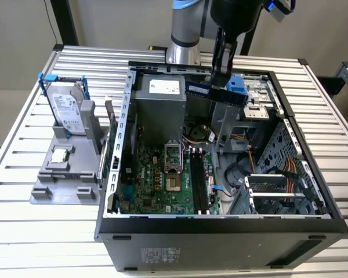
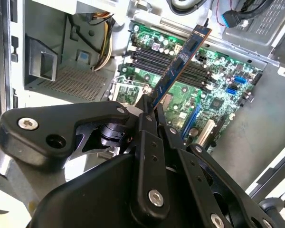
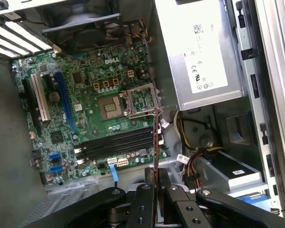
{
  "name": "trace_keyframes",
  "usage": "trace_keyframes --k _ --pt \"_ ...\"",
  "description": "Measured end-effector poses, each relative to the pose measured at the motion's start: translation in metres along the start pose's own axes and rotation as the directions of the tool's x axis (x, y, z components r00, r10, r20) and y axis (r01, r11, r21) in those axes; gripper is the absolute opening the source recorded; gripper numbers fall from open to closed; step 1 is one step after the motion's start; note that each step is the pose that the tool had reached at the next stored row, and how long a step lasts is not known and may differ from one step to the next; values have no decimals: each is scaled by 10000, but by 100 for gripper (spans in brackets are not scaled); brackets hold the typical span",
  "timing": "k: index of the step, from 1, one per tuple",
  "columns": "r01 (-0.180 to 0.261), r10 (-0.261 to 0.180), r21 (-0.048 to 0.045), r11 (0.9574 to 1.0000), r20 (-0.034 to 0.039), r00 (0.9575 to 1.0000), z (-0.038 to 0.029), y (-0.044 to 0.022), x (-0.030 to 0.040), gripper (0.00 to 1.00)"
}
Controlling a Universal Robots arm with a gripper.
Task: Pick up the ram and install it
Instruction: 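Insert the ram into the slot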
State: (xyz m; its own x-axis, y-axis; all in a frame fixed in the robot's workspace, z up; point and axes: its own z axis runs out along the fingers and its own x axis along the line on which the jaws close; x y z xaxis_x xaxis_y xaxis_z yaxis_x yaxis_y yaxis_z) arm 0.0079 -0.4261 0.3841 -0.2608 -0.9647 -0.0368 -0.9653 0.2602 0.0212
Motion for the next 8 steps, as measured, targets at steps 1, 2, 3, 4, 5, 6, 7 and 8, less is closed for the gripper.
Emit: trace_keyframes --k 1,2,3,4,5,6,7,8 --pt "-40 40 2 10000 1 10000 0 0 0 0" --pt "-84 84 3 10000 2 10000 0 0 0 0" --pt "-128 128 5 9999 3 9999 0 0 0 0" --pt "-171 171 6 9999 4 9999 0 0 0 0" --pt "-219 219 8 9998 5 9998 0 0 0 0" --pt "-260 260 10 9997 6 9997 0 0 0 0" --pt "-306 306 12 9995 7 9995 0 0 0 0" --pt "-362 362 14 9993 7 9993 0 0 0 0"
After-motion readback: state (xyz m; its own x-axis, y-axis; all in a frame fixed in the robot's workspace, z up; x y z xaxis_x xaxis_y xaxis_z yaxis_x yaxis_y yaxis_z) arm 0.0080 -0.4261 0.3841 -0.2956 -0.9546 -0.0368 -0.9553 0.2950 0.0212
